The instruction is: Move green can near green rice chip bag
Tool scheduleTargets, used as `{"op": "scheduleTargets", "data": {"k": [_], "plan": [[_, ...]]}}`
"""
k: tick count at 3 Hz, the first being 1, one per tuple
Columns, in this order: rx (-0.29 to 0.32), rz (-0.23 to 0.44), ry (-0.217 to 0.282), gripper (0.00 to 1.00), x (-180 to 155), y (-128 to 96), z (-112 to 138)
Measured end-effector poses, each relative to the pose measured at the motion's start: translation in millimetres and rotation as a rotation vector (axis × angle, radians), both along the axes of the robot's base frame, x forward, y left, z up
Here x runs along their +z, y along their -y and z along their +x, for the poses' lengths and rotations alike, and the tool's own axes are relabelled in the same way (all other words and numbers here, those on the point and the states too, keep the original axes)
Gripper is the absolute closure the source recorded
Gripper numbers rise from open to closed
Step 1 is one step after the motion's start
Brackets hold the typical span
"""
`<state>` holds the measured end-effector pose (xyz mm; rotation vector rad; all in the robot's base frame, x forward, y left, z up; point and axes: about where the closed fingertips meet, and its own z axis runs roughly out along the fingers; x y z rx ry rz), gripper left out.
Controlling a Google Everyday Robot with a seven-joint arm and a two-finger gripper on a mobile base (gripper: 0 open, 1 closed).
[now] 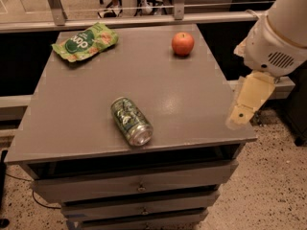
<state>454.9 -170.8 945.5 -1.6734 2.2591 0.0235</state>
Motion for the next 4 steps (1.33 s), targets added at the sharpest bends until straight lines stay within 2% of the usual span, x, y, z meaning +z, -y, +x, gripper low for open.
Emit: {"op": "scheduleTargets", "data": {"k": [1,2,3,4], "plan": [[-0.048,0.073,-0.042,0.00,-19.3,-32.1,12.5],[-0.124,0.151,-0.098,0.00,-42.6,-61.5,22.3],[-0.163,0.230,-0.134,0.00,-63.0,-97.4,31.1],[-0.190,0.277,-0.176,0.00,-73.5,-131.5,41.1]]}}
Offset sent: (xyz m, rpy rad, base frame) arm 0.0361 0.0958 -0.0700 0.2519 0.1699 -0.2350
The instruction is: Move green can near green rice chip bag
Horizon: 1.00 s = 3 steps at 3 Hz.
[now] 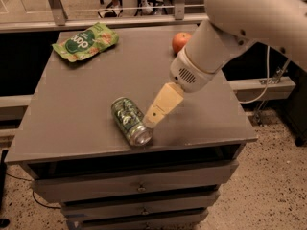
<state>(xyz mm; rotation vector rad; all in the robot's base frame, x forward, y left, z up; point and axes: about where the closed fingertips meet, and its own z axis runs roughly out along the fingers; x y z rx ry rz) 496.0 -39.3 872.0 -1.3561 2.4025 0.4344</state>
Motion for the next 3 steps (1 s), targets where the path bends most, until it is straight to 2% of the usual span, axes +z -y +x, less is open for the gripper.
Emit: {"op": "scheduleTargets", "data": {"k": [1,2,3], "plan": [[-0.016,0.024,-0.059,0.00,-6.4,-32.1,3.0],[-0.035,0.029,-0.103,0.00,-17.7,-54.6,-0.8],[-0.049,0.017,-0.110,0.00,-24.3,-72.2,-6.7]]}}
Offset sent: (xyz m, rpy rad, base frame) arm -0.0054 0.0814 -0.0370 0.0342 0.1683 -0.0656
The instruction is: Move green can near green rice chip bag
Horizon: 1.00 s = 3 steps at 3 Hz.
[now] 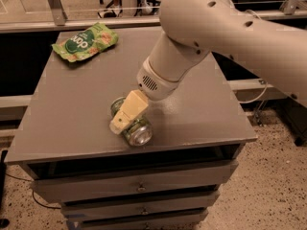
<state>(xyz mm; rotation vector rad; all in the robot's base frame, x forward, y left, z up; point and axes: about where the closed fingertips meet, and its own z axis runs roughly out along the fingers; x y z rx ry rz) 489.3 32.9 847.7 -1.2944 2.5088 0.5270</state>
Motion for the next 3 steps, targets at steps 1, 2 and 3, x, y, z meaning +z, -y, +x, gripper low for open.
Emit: {"op": "scheduleTargets", "data": {"k": [1,2,3], "plan": [[-0.007,-0.045,0.014,0.00,-4.4,-11.3,-7.4],[-0.016,-0.084,0.043,0.18,-6.5,-17.7,-14.9],[-0.025,-0.104,0.068,0.41,-6.5,-16.1,-18.6]]}}
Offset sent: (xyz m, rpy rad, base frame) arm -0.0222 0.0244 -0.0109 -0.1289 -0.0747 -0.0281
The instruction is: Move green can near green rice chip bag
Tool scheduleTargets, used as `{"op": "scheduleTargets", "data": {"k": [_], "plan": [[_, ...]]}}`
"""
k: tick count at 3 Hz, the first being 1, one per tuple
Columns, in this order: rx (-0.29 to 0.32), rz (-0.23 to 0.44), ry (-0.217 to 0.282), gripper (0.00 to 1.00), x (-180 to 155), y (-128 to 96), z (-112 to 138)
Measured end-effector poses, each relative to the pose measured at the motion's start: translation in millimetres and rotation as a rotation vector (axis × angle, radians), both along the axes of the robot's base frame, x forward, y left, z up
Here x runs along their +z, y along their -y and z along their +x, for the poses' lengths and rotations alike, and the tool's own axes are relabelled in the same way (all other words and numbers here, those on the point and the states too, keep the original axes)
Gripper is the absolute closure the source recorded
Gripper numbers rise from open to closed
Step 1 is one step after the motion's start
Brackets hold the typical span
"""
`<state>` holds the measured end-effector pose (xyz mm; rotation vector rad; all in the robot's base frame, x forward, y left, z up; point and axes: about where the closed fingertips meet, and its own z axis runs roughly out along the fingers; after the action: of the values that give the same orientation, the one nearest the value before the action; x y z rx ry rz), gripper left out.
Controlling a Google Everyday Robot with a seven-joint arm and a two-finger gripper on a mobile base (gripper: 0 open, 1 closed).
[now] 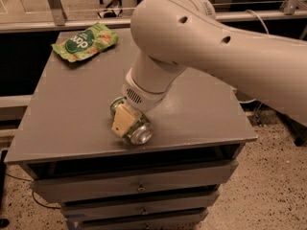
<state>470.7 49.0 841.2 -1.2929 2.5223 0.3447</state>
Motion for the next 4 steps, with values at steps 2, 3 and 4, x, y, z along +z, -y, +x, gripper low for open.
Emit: {"op": "scheduleTargets", "data": {"k": [2,3,4], "plan": [[0.015,-0.020,0.038,0.88,-2.9,21.3,4.6],[0.045,0.003,0.076,1.00,4.8,57.5,28.8],[0.104,0.044,0.140,1.00,27.8,91.3,64.1]]}}
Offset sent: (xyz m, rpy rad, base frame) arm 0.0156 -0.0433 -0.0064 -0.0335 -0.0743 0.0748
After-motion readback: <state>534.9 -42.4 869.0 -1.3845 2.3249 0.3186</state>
